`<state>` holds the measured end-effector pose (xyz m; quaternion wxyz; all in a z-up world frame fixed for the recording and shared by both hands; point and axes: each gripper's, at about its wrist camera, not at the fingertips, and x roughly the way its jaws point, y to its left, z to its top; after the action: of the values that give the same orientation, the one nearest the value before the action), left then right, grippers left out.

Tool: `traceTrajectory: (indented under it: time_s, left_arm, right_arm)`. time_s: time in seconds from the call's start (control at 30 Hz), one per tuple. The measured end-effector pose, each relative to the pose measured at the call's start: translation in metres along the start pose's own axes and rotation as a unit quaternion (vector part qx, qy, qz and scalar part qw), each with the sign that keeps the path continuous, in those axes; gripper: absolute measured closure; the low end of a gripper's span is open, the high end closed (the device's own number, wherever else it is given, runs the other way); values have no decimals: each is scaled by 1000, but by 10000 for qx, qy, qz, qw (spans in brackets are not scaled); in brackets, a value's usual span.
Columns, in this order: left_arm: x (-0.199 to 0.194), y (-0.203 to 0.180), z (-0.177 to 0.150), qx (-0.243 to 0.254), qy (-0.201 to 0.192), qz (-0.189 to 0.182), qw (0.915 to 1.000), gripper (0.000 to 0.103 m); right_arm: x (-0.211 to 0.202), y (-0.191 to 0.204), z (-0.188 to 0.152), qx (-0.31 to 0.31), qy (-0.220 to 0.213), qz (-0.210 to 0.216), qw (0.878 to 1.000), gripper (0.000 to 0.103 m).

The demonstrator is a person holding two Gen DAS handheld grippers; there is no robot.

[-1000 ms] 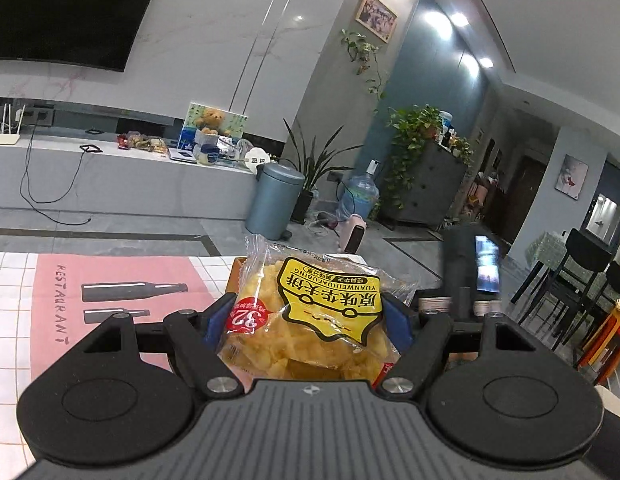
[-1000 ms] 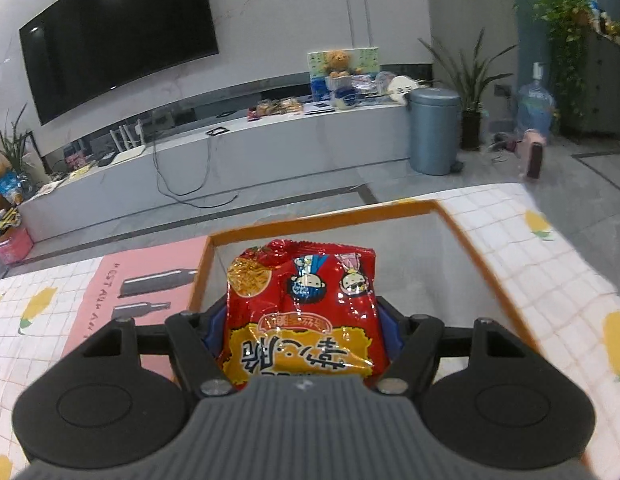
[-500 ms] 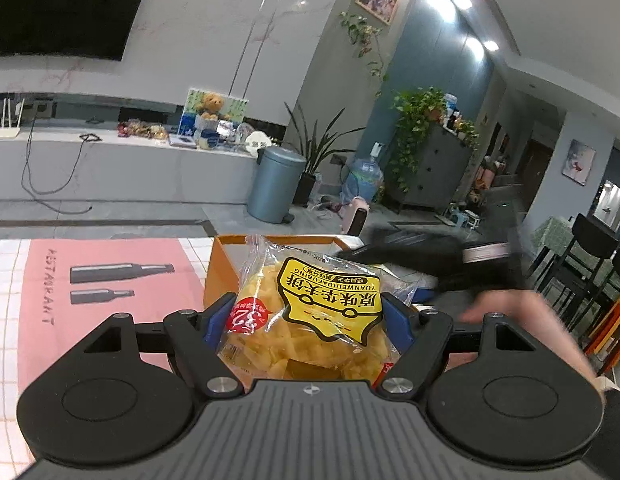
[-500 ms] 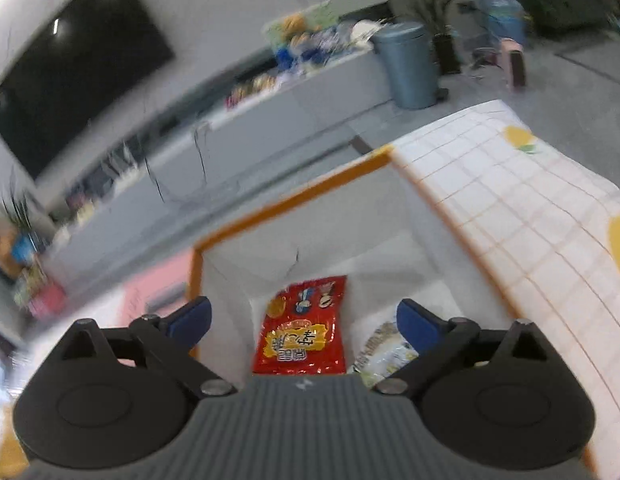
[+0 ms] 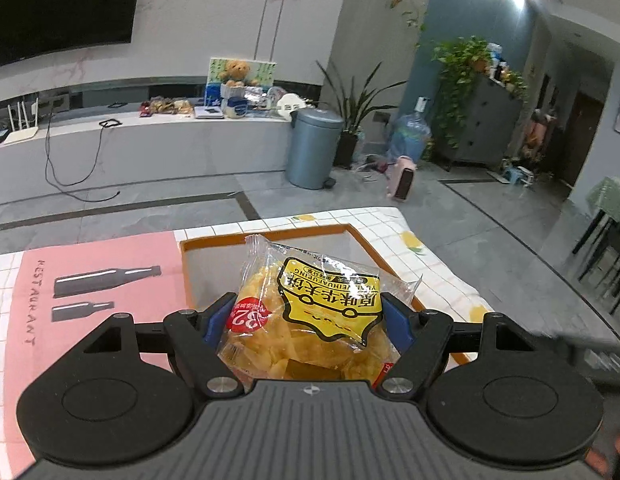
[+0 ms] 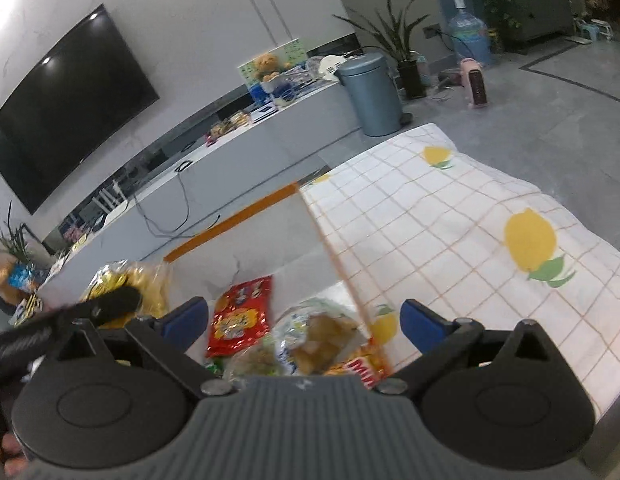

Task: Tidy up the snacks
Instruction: 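Open the right gripper over the box while the left lowers the cracker bag in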

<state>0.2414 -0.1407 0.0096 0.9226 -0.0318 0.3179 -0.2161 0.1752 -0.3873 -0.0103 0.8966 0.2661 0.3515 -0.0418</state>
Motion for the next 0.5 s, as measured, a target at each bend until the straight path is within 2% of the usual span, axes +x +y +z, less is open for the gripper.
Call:
traceTrajectory:
  time_s: [0.13,0.27,0.5]
  left_arm:
    - [34,4,2,-341,197,-2,9992,17]
    - [64,8,-6,-585,503,18,9970,17]
    - [91,8,-8,-673,737,154,9949,17]
  right_arm:
    - [-1,-13,9,-37,-195,-86,9998,3]
    - [6,-28,12,79,-79,-251,9996,3]
    - [14,-33,12,14,-2,-443,9990,3]
